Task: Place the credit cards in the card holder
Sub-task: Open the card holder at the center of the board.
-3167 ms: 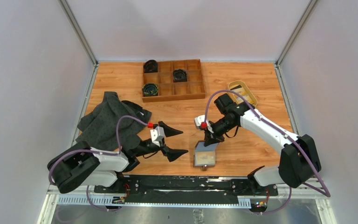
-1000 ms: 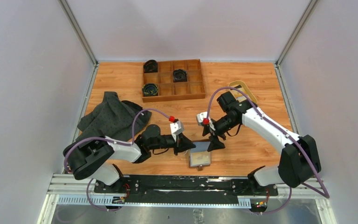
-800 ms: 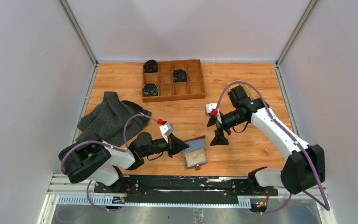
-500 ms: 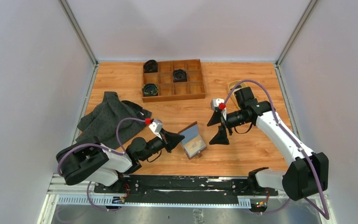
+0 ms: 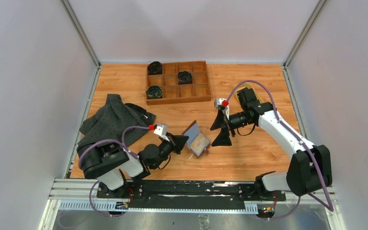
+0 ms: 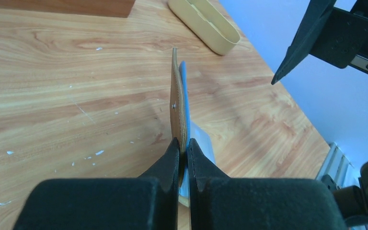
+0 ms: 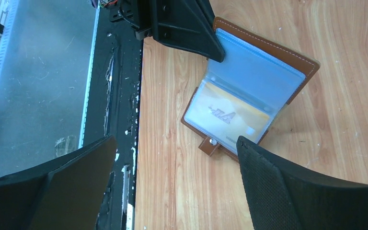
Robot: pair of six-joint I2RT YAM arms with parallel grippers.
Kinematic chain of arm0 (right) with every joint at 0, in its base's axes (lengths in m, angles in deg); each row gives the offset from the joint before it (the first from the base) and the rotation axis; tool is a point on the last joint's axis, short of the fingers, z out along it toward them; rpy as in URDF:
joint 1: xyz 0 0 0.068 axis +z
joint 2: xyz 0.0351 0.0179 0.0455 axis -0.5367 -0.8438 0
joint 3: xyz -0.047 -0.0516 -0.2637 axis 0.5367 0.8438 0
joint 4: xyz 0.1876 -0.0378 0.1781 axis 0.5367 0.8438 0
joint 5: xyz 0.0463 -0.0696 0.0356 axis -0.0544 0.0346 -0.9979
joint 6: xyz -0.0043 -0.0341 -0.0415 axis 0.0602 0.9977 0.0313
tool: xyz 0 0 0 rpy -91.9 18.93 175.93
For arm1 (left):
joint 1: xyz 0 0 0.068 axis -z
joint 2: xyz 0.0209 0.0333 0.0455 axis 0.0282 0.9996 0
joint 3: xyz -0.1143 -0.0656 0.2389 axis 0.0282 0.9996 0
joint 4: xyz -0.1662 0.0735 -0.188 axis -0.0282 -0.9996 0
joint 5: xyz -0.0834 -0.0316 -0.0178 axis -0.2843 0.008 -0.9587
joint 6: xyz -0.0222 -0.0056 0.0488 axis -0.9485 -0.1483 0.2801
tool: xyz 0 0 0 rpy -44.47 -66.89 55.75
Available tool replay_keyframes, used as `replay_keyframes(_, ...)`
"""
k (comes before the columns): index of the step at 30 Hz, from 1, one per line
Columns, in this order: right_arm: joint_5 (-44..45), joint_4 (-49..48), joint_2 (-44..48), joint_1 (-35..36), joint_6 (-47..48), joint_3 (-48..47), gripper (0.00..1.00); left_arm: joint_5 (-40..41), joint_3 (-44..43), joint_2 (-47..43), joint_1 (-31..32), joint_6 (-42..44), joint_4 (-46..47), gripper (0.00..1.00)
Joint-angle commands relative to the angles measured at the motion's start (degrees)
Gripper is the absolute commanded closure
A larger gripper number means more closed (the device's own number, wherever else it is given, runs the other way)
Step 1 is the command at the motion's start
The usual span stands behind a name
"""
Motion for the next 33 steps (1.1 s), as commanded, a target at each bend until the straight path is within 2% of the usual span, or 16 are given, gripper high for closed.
replay_keyframes(1,-0.2,-1.8,-2.7,-0.6,-3.7,0.4,0.02,7.1,-2.5,4.3,1.4,-3.2,4.1,1.00)
replay_keyframes(4,0.3,-2.9,-4.2,-0.5,-5.3,0.2,0.06,9.5,-3.2,6.5,1.9,-5.3,4.4,1.00)
replay_keyframes(7,2.0,-5.8,-5.6,-0.4,-8.9,0.6,0.15,12.0,-3.6,7.7,2.3,-6.3,4.3,1.00)
replay_keyframes(12,4.2,-10.1,-8.3,0.0,-14.2,0.9,0.42,13.2,-4.8,10.0,2.5,-8.3,4.3,1.00)
replay_keyframes(16,6.8,-12.9,-10.9,3.1,-17.4,1.0,0.60,13.4,-5.7,12.5,2.6,-10.3,4.4,1.00)
replay_keyframes(22,15.0,-15.5,-18.6,6.6,-23.0,-2.5,0.87,14.6,-6.0,14.6,3.1,-12.6,4.4,1.00)
replay_keyframes(30,14.0,-15.4,-29.0,9.0,-26.6,-8.7,0.91,15.0,-5.9,17.2,3.5,-16.8,4.5,1.00)
replay_keyframes(33,14.4,-15.3,-31.9,9.1,-27.4,-10.2,0.90,15.0,-5.7,17.6,3.5,-17.4,4.4,0.94)
